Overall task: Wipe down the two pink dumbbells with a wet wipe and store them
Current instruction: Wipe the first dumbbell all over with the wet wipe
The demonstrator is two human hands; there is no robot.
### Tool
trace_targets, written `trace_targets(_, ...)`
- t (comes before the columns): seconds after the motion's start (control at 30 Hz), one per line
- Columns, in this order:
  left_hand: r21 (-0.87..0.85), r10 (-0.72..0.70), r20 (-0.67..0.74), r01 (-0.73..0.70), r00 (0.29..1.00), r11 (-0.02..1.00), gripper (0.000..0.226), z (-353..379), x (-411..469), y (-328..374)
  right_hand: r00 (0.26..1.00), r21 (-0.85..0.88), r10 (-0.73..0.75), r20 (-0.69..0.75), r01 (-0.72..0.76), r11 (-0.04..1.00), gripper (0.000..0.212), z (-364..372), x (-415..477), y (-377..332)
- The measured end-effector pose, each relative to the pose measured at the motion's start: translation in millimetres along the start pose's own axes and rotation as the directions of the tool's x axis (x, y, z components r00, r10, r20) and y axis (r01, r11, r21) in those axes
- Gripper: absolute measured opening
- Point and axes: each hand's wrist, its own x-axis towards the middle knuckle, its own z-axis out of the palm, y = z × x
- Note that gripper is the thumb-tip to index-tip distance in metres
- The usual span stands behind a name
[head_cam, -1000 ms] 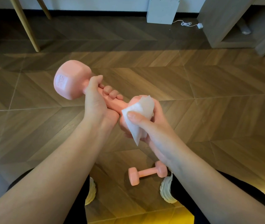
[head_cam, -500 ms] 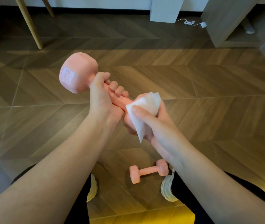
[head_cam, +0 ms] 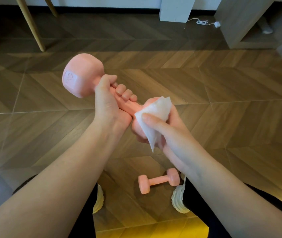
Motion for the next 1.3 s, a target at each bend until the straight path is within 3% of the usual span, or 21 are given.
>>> trace_targets(0.17, 0.046, 0.023, 0.069, -0.027, 0.997, 0.999, 0.032, 2.3, -2.1, -4.8, 0.997, 0.041, 0.060, -0.057, -0.058, 0.997, 0.059, 0.8, 3.4, -1.2)
trace_targets(0.37, -0.023, 0.014, 0.051, -0.013, 0.999, 1.000, 0.032, 2.3, -1.7, -0.9, 0.967, 0.215, 0.208, 0.149, -0.237, 0.947, 0.066, -13.4, 1.1, -11.8)
trace_targets(0.43, 0.021, 0.005, 0.019, -0.005, 1.000, 1.000, 0.031, 1.9, -1.9, -1.3, 0.975, 0.225, 0.174, 0.135, -0.201, 0.953, 0.062, -13.3, 0.6, -8.5)
trace_targets(0.57, 0.005, -0.012, -0.046, 0.012, 0.999, 1.000, 0.030, 1.6, -2.2, -2.1, 0.998, 0.034, 0.057, 0.008, -0.058, 0.998, 0.056, -8.0, 1.7, -4.4)
trace_targets(0.7, 0.011, 0.006, -0.032, -0.006, 0.999, 1.000, 0.031, 2.6, -3.2, -1.3, 0.996, -0.042, 0.063, -0.062, -0.066, 0.997, 0.060, -1.6, 4.4, -1.4)
trace_targets(0.83, -0.022, -0.004, -0.046, 0.003, 0.999, 1.000, 0.031, 3.2, -1.9, 1.1, 0.996, 0.078, 0.084, -0.036, -0.081, 0.994, 0.044, -5.6, 6.6, -3.6)
trace_targets(1.0, -0.013, -0.004, -0.045, 0.003, 0.999, 1.000, 0.032, 0.5, -0.8, 2.5, 0.970, 0.107, 0.174, 0.170, -0.194, 0.975, 0.045, -10.8, 0.3, -8.0)
trace_targets(1.17, 0.070, 0.018, 0.007, -0.019, 1.000, 0.997, 0.030, 0.2, -4.9, -5.1, 0.989, 0.098, 0.148, 0.024, -0.149, 0.984, 0.057, 0.1, 0.5, -2.7)
trace_targets(1.3, 0.079, 0.022, 0.017, -0.024, 1.000, 0.997, 0.031, 4.3, -5.8, -8.0, 0.988, 0.072, 0.149, -0.025, -0.147, 0.987, 0.045, -2.4, 1.7, -2.5)
